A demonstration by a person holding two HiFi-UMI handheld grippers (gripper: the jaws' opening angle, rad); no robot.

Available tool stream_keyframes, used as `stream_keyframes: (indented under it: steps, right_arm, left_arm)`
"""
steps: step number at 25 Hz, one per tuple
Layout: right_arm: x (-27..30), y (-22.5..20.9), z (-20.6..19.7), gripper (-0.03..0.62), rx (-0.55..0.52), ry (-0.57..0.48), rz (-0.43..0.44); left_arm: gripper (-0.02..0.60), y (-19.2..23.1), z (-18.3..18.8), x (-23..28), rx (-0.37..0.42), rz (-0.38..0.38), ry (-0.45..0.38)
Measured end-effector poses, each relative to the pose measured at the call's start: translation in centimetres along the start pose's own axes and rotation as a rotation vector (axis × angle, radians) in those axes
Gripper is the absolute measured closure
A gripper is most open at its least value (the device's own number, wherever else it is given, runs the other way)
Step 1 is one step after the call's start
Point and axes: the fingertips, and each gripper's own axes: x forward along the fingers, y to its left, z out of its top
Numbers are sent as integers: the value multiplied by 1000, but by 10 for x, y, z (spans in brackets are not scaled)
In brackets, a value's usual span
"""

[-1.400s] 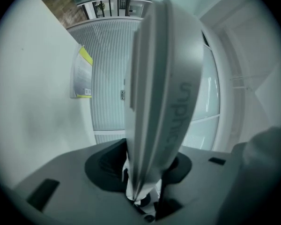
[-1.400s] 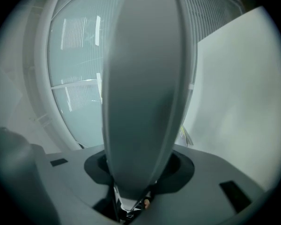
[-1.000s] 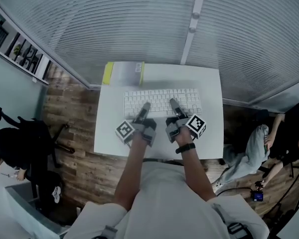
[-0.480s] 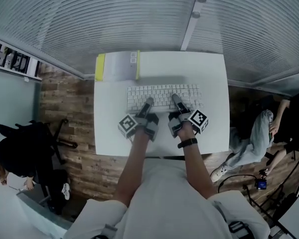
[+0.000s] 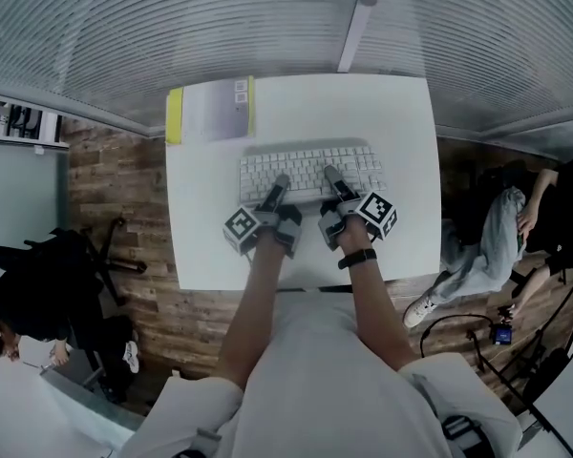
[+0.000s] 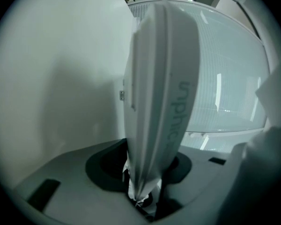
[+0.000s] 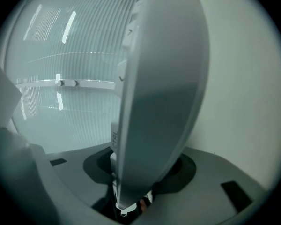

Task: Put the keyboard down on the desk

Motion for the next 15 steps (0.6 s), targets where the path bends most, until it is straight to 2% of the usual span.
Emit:
stream_keyframes:
  steps: [4,8,13,15]
  right_arm:
    - [0,-10,-3,418,-8,8,-49]
    - [-1,-15,-3,419,27,-13,-70]
    - [-2,-13,-4,418,-24,-5,-49]
    - [-6,-10,-8,398,-55,7,-25]
  left_arm:
    - [445,16,1,-4,-45,14,-25]
    - [445,19,1,-5,-55,6,-26]
    - [445,19,1,-3,-62,12,-25]
    - [445,19,1,-3,-67,21,-21]
